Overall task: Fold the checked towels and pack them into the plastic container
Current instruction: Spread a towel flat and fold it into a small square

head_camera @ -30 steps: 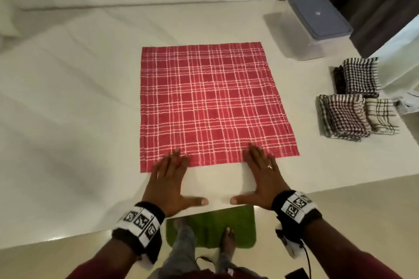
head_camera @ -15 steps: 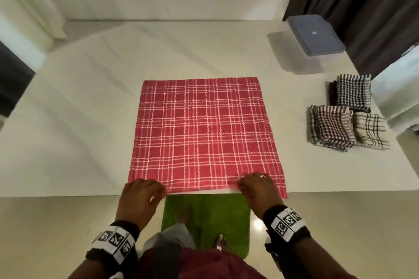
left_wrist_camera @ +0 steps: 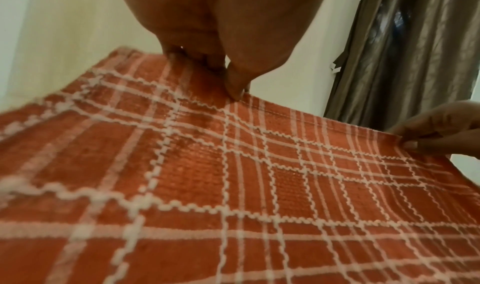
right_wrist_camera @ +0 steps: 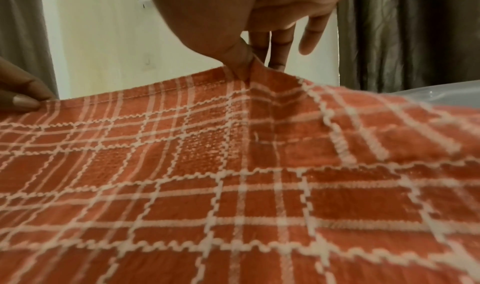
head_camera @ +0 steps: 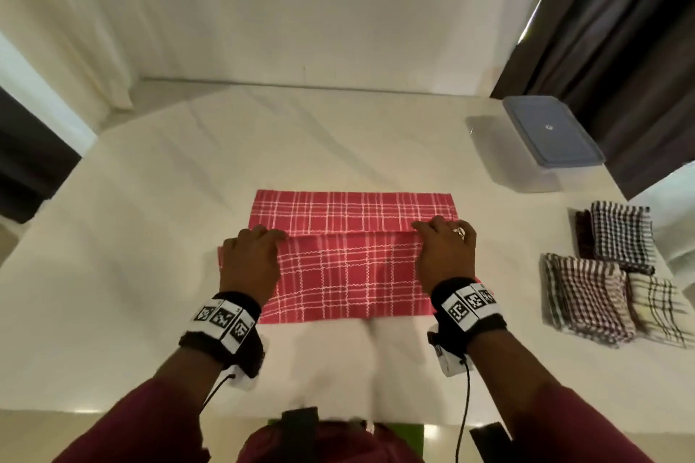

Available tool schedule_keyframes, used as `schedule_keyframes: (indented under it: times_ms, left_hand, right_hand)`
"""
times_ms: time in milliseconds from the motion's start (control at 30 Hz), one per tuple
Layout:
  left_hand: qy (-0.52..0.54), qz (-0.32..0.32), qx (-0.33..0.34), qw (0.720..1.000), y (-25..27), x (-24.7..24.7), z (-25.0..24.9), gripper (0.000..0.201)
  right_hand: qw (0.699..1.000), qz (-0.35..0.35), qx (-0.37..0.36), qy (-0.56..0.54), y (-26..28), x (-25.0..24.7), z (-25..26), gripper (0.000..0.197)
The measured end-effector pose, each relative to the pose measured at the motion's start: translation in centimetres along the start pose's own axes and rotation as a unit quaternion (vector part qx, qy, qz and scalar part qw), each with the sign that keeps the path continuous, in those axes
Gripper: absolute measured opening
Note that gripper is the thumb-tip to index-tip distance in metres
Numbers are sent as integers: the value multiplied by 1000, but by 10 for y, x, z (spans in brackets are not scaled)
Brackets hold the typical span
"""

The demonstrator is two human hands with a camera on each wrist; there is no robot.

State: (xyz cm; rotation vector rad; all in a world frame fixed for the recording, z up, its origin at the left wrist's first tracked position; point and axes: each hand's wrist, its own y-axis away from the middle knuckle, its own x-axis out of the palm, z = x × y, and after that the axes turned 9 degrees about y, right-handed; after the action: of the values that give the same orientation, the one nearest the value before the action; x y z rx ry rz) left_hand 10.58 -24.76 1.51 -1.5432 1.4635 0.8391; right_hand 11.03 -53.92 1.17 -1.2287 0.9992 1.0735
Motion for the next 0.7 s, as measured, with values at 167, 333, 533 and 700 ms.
schedule_keyframes:
  times_ms: [167,333,533,700]
  left_hand:
    - [4,47,4,999,-56,13,14,30]
    - [77,42,-28,996,-107,27,26,18]
    - [85,71,-36,993,-162,55,34,15]
    - [69,117,-48,990,-182,80,43,24]
  right_hand:
    - [996,69,36,34,-45,9,1,42]
    - [992,96,30,73,-88,29,-7,36]
    - [986,143,65,49,-136,51,-17,22]
    - [978,193,44,66,-155,87,-22,37]
